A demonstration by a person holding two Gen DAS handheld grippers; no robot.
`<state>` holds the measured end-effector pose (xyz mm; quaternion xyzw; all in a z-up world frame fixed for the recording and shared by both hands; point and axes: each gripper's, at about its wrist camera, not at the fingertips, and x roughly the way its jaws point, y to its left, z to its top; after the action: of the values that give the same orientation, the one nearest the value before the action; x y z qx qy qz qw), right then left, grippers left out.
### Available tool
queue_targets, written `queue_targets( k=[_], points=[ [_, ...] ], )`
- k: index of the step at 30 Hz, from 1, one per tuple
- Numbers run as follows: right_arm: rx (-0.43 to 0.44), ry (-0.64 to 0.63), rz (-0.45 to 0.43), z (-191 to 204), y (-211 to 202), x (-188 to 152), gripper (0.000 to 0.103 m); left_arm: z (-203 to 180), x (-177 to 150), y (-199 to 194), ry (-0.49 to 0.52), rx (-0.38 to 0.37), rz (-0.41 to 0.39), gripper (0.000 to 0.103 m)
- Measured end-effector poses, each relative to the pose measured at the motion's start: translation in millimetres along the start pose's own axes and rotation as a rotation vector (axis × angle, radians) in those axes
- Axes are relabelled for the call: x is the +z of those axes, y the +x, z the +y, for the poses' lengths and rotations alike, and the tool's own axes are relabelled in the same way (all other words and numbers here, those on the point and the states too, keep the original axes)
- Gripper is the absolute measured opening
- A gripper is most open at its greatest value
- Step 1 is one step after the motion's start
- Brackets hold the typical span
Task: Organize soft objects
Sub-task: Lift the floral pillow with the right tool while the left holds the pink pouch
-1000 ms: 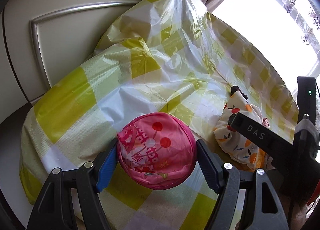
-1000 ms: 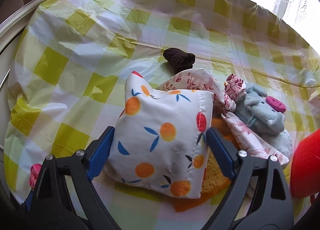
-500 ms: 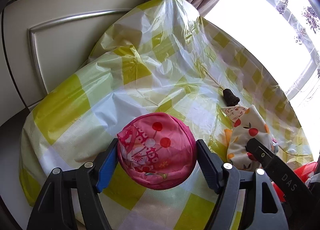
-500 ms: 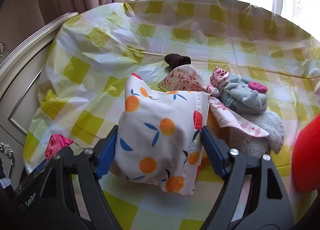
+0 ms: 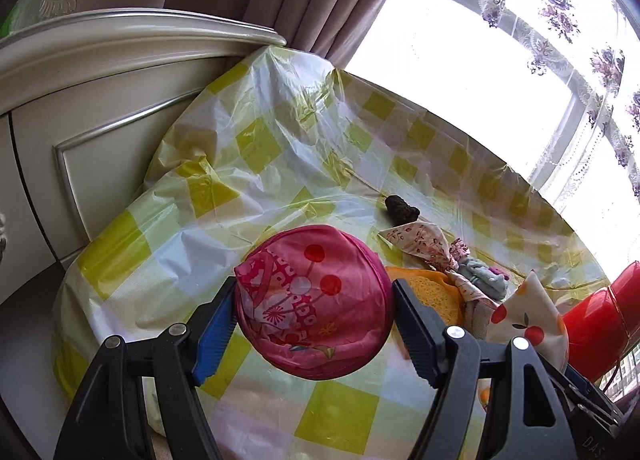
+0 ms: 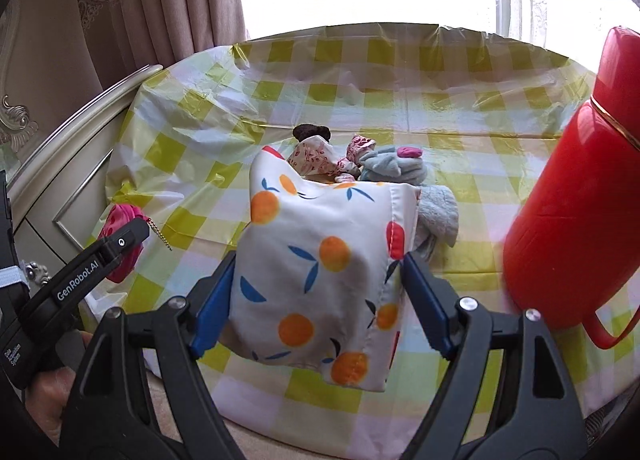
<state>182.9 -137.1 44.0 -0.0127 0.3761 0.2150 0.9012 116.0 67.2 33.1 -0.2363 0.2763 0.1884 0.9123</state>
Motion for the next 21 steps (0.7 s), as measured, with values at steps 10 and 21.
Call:
queue_targets(
  k=[10, 21],
  points=[
    [-0.064, 0.117, -0.031, -84.1, -75.2, -33.2, 0.082, -56.1, -30.8, -40.8, 0.105, -0.103, 0.012, 0.075],
    [-0.157, 0.209, -0.053, -160.5, -158.3, -68.3, 0.061, -119.4, -69.3, -73.4, 0.236, -0.221, 0.042, 0.075]
  ],
)
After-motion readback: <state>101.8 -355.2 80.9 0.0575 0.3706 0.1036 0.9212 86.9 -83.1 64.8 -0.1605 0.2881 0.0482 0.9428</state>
